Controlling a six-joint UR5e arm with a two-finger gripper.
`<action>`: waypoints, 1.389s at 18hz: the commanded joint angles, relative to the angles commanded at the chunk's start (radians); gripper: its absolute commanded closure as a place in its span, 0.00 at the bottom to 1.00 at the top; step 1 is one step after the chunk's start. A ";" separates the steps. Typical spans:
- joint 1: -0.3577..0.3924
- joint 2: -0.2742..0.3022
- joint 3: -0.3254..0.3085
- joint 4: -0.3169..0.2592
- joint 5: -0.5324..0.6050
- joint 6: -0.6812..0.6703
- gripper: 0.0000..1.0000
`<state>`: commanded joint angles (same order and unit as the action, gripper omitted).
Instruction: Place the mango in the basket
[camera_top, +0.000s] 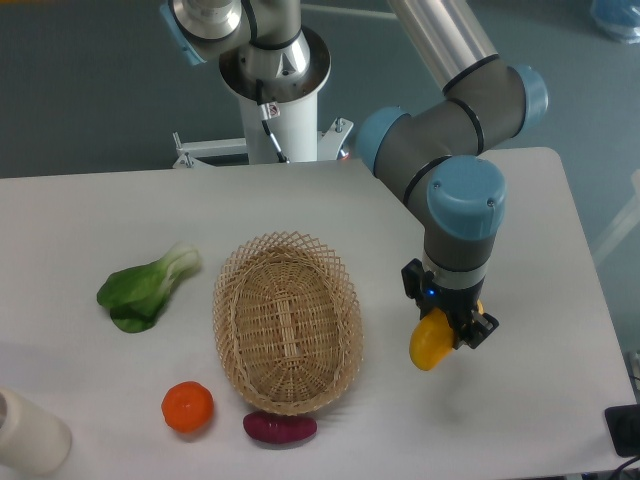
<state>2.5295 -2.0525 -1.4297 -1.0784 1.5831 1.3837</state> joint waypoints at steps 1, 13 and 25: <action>0.000 0.000 0.000 0.002 0.000 0.000 0.67; 0.000 -0.005 -0.012 -0.003 0.000 0.002 0.67; -0.002 -0.005 -0.014 -0.005 0.000 0.000 0.67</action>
<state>2.5280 -2.0571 -1.4435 -1.0830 1.5831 1.3837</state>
